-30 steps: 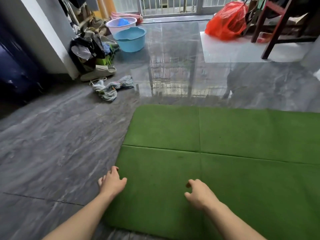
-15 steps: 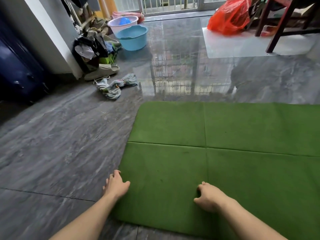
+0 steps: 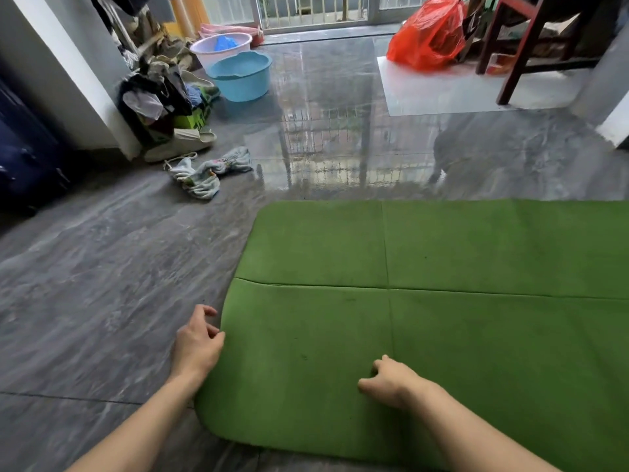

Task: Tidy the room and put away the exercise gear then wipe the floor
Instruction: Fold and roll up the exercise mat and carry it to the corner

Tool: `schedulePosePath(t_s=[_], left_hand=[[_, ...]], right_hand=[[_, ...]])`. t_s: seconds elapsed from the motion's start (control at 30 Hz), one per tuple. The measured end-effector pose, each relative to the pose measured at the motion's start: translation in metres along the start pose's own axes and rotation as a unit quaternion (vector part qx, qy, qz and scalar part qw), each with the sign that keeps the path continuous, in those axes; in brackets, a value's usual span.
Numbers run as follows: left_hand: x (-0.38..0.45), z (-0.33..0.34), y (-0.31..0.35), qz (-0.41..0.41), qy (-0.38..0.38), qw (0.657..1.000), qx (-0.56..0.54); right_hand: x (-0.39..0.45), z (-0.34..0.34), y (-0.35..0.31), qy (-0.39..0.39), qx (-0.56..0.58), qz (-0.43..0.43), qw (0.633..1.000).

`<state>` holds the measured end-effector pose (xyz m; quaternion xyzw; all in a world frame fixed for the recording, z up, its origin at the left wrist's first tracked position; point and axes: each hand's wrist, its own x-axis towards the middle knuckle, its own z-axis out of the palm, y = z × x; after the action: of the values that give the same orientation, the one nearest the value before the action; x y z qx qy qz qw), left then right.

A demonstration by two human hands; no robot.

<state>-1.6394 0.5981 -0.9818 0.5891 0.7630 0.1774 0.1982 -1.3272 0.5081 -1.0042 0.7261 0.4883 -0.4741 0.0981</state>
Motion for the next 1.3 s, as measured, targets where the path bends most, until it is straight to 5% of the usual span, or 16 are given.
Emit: schedulePosePath(t_s=[0.2, 0.33, 0.5, 0.63, 0.8, 1.03, 1.17, 1.3], left_hand=[[-0.011, -0.025, 0.055, 0.024, -0.064, 0.993, -0.099], [-0.038, -0.029, 0.113, 0.114, -0.127, 0.978, -0.118], [-0.091, -0.016, 0.178, 0.215, -0.195, 0.945, -0.152], [-0.118, 0.008, 0.201, 0.285, -0.202, 0.929, -0.123], [-0.135, 0.016, 0.218, 0.371, -0.121, 0.921, -0.022], [-0.104, 0.019, 0.218, 0.292, -0.08, 0.937, -0.173], [-0.089, 0.035, 0.198, 0.222, -0.113, 0.955, -0.161], [-0.095, 0.068, 0.178, 0.19, -0.223, 0.949, -0.115]], right_hand=[[0.001, -0.029, -0.015, 0.128, 0.185, -0.034, 0.974], [-0.024, -0.078, -0.04, 0.079, 0.387, -0.116, 0.911], [-0.058, -0.123, -0.05, 0.038, 0.375, -0.215, 0.901], [-0.067, -0.129, -0.039, 0.094, 0.327, -0.241, 0.909], [-0.065, -0.128, 0.0, 0.137, 0.383, -0.196, 0.892], [-0.058, -0.143, 0.088, 0.184, 0.461, -0.027, 0.868], [-0.077, -0.175, 0.147, 0.356, 0.41, 0.062, 0.838], [-0.107, -0.205, 0.185, 0.592, 0.108, 0.134, 0.788]])
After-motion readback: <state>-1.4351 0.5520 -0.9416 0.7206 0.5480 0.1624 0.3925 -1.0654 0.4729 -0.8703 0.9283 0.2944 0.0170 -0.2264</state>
